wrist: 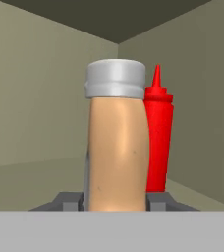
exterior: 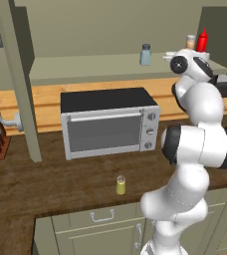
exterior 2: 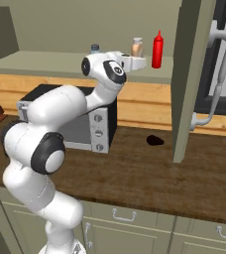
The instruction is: Put the shaker and condiment bottle from the counter next to their counterparts in the cabinet.
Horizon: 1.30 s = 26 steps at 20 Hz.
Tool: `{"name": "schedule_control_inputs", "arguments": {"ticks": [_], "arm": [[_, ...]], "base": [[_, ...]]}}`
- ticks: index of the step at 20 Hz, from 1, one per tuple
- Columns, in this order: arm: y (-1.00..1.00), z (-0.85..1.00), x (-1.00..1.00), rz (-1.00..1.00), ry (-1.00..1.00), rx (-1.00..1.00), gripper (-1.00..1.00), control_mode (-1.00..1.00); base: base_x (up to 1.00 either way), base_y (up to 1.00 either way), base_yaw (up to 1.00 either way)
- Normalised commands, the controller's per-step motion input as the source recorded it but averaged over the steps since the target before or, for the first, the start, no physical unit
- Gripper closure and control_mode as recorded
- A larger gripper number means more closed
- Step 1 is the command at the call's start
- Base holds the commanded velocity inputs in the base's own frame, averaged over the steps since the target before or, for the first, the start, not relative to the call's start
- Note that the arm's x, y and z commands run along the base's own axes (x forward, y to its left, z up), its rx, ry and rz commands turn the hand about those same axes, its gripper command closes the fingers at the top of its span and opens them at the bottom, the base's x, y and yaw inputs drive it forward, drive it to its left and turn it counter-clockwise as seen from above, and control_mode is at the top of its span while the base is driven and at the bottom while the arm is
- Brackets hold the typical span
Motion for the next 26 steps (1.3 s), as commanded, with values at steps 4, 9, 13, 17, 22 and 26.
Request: {"name": "schedule_control_inputs", "arguments": {"ticks": [4, 9, 13, 17, 22, 26], "arm": [[-0.14, -0.35, 0.55, -0.01, 0.00, 0.00, 1.00, -1.00], [-0.07, -0.38, 0.34, 0.00, 0.00, 0.00, -1.00, -1.00], [0.00, -0.01, -0.22, 0.00, 0.00, 0.00, -1.00, -1.00], [0.10, 0.01, -0.59, 0.00, 0.00, 0.00, -1.00, -1.00], [0.53, 0.01, -0.83, 0.00, 0.00, 0.00, -1.00, -1.00], [0.81, 0.11, -0.99, 0.00, 0.00, 0.00, -1.00, -1.00]], "base": [[0.00, 0.00, 0.00], [0.00, 0.00, 0.00], [0.00, 0.00, 0.00], [0.00, 0.00, 0.00], [0.00, 0.00, 0.00], [0.00, 0.00, 0.00]]}}
